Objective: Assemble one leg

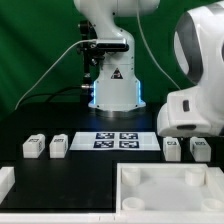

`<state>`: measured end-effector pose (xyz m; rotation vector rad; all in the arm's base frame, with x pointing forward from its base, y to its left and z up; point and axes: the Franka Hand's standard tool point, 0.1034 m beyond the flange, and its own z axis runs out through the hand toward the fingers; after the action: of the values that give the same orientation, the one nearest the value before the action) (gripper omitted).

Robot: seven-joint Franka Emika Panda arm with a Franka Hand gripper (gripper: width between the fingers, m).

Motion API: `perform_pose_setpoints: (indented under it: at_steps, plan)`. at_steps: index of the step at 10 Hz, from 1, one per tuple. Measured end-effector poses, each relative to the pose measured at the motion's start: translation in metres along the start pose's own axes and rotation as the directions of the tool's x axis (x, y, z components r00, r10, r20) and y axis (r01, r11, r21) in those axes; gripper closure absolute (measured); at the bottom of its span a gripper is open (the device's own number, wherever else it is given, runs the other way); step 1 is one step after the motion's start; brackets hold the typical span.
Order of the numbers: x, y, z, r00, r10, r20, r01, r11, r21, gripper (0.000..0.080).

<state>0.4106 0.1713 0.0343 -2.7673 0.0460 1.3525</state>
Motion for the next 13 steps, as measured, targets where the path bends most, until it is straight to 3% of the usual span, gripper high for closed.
perform_pose_setpoints:
  at_steps: [2,5,9,11,12,13]
  plan:
    - [0.002,-0.002,0.003,1.0,0.011,-0.005,-0.011,1.0,0.003,0.0151]
    - [0.006,-0.005,0.025,0.999,0.023,0.033,-0.023,1.0,-0.007,0.0151]
    - [0.009,-0.009,0.032,1.0,0.01,0.01,-0.01,1.0,-0.012,0.0151]
    - [0.009,-0.009,0.032,1.0,0.01,0.01,-0.01,1.0,-0.013,0.0395]
    - [0.009,-0.009,0.032,1.0,0.01,0.01,-0.01,1.0,-0.013,0.0395]
    - [0.009,-0.009,0.032,1.0,0.01,0.01,-0.01,1.0,-0.013,0.0509]
